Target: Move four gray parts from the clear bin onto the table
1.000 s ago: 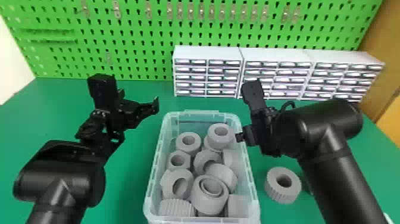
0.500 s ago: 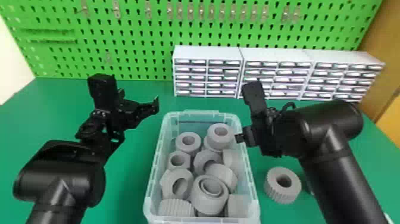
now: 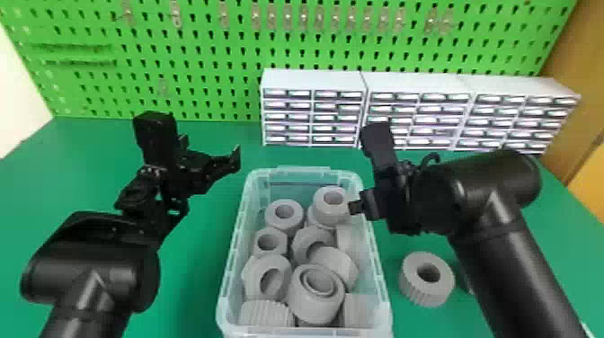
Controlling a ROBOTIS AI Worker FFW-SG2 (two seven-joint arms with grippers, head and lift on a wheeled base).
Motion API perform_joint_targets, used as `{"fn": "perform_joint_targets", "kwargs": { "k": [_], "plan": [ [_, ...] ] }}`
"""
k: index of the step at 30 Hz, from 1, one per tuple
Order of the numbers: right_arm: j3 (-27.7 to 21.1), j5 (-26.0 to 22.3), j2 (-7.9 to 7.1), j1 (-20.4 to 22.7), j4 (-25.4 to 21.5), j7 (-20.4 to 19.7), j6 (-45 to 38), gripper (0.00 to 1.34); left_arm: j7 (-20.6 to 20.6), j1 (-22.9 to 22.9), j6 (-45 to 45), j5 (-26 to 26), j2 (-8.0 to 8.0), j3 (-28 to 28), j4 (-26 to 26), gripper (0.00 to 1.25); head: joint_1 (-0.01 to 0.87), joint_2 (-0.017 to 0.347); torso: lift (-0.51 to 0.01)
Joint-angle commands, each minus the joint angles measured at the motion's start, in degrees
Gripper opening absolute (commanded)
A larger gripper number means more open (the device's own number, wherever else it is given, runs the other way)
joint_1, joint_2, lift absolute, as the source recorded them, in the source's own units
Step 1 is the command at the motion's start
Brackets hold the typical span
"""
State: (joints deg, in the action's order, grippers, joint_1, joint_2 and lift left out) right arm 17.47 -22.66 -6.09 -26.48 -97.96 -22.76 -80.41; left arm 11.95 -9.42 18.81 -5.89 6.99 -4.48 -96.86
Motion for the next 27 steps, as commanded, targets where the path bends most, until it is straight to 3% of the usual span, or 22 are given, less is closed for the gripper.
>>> {"fn": "perform_joint_targets", "kwargs": {
  "k": [1, 12, 16, 27],
  "plan": [
    [2.31, -0.8, -0.23, -0.94, 0.58, 0.0, 0.96, 0.82, 0.0, -0.16, 0.0, 0.0, -0.05, -0.27, 0.18, 1.17, 0.686, 0.026, -0.05],
    [8.2, -4.93, -1.03, -3.66, 4.27, 0.0, 4.65, 0.81, 0.0, -0.25, 0.0, 0.0, -0.05, -0.36, 0.35, 1.17, 0.686, 0.026, -0.05],
    [8.73, -8.45, -1.29, -4.37, 6.55, 0.0, 6.59, 0.81, 0.0, -0.16, 0.0, -0.09, 0.04, -0.36, 0.35, 1.17, 0.686, 0.026, -0.05],
    [11.19, -6.78, -0.41, -7.88, 13.06, 0.97, 10.28, 0.81, 0.0, -0.16, 0.0, -0.09, -0.05, -0.27, 0.44, 1.17, 0.686, 0.026, -0.05]
  ]
}}
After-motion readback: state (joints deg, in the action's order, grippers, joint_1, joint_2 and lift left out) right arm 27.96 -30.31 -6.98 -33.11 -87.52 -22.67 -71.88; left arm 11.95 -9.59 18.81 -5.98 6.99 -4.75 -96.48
